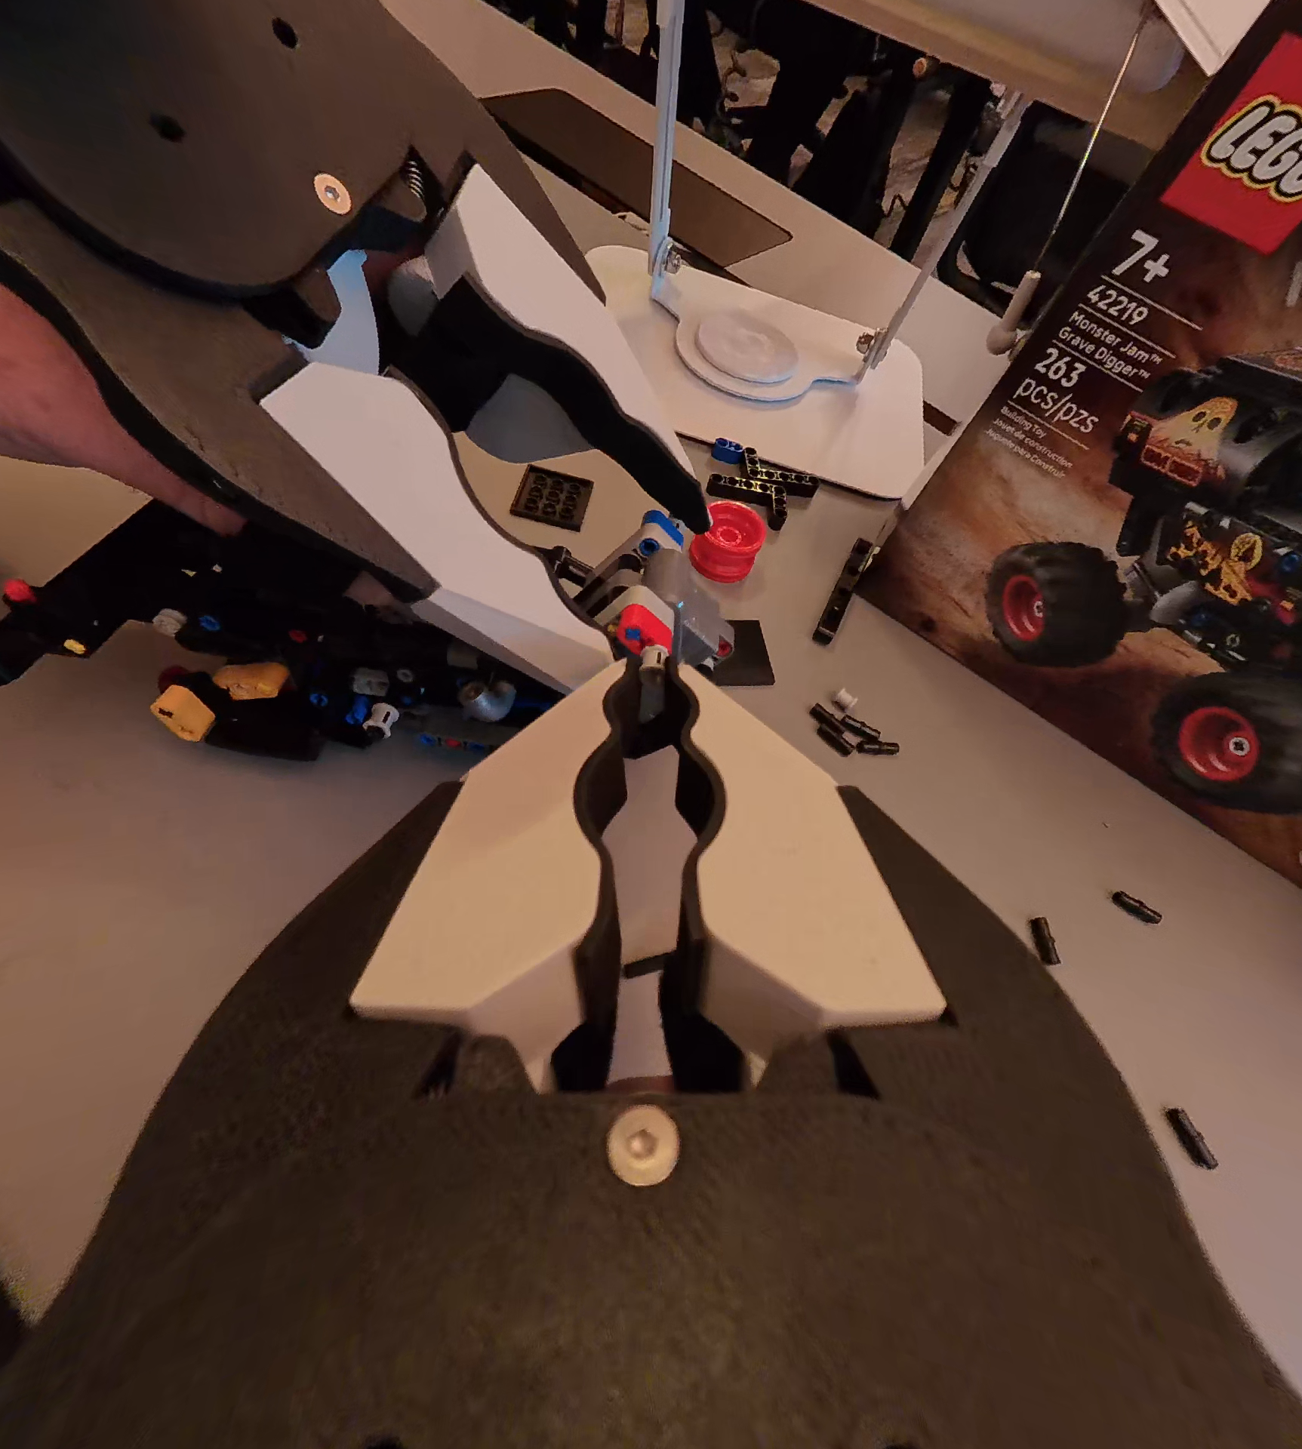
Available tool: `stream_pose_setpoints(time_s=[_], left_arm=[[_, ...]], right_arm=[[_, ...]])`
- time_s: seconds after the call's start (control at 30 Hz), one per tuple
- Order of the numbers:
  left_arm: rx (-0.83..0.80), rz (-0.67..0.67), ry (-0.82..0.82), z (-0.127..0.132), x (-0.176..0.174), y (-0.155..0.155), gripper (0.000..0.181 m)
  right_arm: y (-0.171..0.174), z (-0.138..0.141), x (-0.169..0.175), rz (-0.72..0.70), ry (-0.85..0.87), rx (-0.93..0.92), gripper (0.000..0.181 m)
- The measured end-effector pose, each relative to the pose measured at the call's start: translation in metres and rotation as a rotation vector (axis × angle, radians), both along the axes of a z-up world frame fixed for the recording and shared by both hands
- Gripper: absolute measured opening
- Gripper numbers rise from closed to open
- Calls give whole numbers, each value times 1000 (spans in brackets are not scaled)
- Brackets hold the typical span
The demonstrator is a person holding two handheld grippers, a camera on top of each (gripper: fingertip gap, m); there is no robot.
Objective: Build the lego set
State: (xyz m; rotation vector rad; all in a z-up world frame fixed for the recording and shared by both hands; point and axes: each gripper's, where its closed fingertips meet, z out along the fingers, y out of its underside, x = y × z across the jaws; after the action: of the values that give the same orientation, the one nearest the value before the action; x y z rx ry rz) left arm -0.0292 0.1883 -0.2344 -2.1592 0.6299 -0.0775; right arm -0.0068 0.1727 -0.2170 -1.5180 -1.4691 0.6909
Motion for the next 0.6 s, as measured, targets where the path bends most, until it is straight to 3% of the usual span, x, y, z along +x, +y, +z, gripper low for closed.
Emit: stream_pose_setpoints(time_s=[0.17,0.33,0.43,0.6], left_arm=[[14,-27,24,1,4,0,57],[6,-34,5,11,-1,-3,80],[-62,-36,-23,1,-5,-6,92],[-55,-8,-26,-3,-6,-1,97]], right_arm=[[0,-1,4,8,19,11,4],[0,-5,11,20,26,-6,4],[-1,-5,12,21,39,-22,4],[-4,-4,11,25,42,-17,4]])
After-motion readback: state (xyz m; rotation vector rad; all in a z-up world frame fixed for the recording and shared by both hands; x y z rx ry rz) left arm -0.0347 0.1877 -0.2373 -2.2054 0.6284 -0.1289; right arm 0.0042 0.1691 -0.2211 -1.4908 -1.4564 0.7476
